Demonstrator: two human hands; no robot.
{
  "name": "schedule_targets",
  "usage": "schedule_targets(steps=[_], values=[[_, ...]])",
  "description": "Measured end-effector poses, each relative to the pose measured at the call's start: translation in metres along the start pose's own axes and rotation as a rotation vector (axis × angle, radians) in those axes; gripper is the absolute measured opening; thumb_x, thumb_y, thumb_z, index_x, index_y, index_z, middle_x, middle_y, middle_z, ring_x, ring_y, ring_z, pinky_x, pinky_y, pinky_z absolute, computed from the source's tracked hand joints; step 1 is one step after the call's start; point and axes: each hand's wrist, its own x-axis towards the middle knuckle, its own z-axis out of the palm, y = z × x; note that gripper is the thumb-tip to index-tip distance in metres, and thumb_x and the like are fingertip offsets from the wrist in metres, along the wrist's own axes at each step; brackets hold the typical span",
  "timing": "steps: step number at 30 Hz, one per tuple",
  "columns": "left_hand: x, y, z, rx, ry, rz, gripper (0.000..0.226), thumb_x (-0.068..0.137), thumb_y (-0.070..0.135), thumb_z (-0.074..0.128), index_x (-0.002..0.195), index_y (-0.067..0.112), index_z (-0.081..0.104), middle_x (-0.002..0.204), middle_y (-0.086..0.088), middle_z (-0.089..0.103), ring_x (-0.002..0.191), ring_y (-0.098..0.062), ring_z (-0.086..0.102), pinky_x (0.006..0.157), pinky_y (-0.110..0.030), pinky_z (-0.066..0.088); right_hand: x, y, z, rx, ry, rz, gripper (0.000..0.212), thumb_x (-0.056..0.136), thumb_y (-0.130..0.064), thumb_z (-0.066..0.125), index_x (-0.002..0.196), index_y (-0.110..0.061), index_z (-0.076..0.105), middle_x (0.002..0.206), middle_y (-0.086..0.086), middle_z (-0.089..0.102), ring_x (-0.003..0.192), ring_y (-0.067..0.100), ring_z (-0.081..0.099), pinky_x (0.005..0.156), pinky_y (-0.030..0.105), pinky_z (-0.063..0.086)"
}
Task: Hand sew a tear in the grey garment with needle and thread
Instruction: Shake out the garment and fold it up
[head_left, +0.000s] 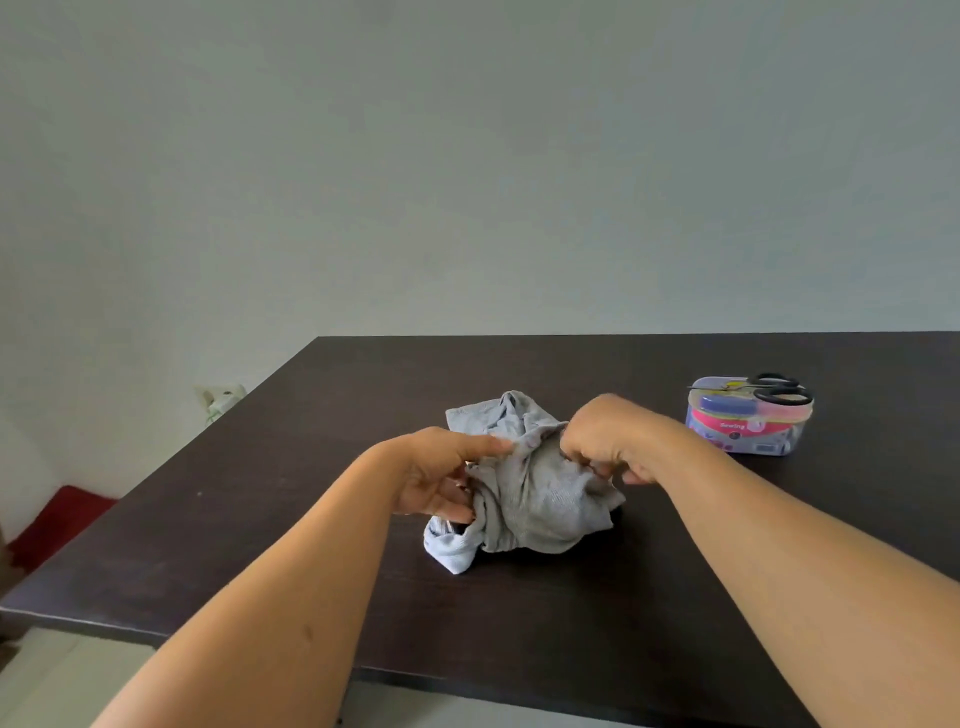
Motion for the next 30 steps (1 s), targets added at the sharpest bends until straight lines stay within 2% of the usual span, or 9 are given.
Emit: schedule_targets(steps=[5,10,15,17,19,22,24,26,30], values=[[0.024,0.009,-0.014,0.041,0.33,-0.021,0.034,0.095,0.043,0.059,0.097,0.009,0.061,0.069,-0.002,0.058,0.044,-0.011,0.047,0.04,-0.019,0.03,0.026,-0.01,0.001,0.182,0.079,-0.015,0.044,0.08,-0.052,0.061,0.093,-0.011,0.066,0.082,0.006,0.064,0.063,0.018,0.052,0.056,0.029,0.043],[0.039,0.021,-0.001,0.02,0.285,0.04,0.02,0.084,0.023,0.08,0.086,0.008,0.067,0.078,-0.005,0.063,0.051,-0.011,0.039,0.044,-0.021,0.029,0.051,-0.027,0.011,0.03,0.223,-0.091,0.013,0.076,-0.015,0.067,0.069,-0.006,0.061,0.062,0.004,0.061,0.048,0.02,0.053,0.046,0.026,0.045],[0.059,0.023,-0.008,0.098,0.417,0.103,0.03,0.084,0.022,0.077,0.084,0.009,0.05,0.07,-0.006,0.042,0.055,-0.017,0.034,0.046,-0.023,0.031,0.06,-0.046,0.009,0.272,0.306,-0.198,0.012,0.069,-0.001,0.053,0.061,-0.01,0.049,0.055,0.004,0.051,0.043,0.02,0.043,0.043,0.024,0.037],[0.064,0.018,-0.007,0.099,0.365,0.063,0.026,0.085,0.02,0.075,0.085,0.008,0.052,0.067,-0.007,0.045,0.054,-0.017,0.037,0.044,-0.021,0.032,0.061,-0.05,0.01,0.408,0.293,-0.265,0.009,0.075,-0.003,0.06,0.071,-0.011,0.06,0.069,0.005,0.064,0.055,0.021,0.056,0.052,0.03,0.046],[0.072,0.012,-0.003,0.088,0.356,0.048,0.017,0.087,0.013,0.07,0.088,0.005,0.055,0.061,-0.007,0.048,0.046,-0.016,0.038,0.038,-0.017,0.031,0.06,-0.05,0.016,0.505,0.072,-0.291,0.008,0.088,-0.011,0.064,0.093,-0.016,0.065,0.091,0.007,0.071,0.076,0.02,0.07,0.066,0.032,0.053],[0.077,0.009,-0.007,0.037,0.466,0.094,0.019,0.076,0.013,0.074,0.085,0.002,0.061,0.067,-0.009,0.061,0.051,-0.021,0.052,0.042,-0.022,0.044,0.071,-0.04,0.033,0.302,-0.127,-0.326,0.038,0.093,-0.014,0.061,0.129,-0.024,0.058,0.119,0.005,0.065,0.106,0.021,0.067,0.099,0.041,0.052],[0.076,0.013,-0.016,-0.032,0.572,0.168,0.015,0.068,0.013,0.071,0.08,0.006,0.069,0.075,-0.012,0.07,0.059,-0.025,0.059,0.052,-0.03,0.054,0.077,-0.033,0.038,0.194,-0.056,-0.361,0.043,0.088,-0.006,0.063,0.126,-0.024,0.062,0.12,0.005,0.066,0.107,0.02,0.065,0.099,0.04,0.052],[0.068,0.023,-0.021,-0.15,0.594,0.27,0.008,0.074,0.011,0.068,0.081,0.011,0.071,0.072,-0.01,0.067,0.055,-0.021,0.053,0.048,-0.026,0.044,0.079,-0.029,0.035,0.215,0.02,-0.386,0.04,0.085,0.002,0.061,0.115,-0.024,0.068,0.108,0.002,0.07,0.1,0.018,0.066,0.094,0.038,0.055],[0.052,0.039,-0.017,-0.439,0.38,0.309,0.018,0.092,0.007,0.065,0.11,0.007,0.063,0.091,-0.012,0.067,0.058,-0.016,0.058,0.044,-0.024,0.047,0.07,-0.025,0.027,0.189,0.102,-0.385,0.031,0.086,-0.004,0.063,0.108,-0.022,0.073,0.101,-0.001,0.072,0.096,0.017,0.067,0.092,0.038,0.056]])
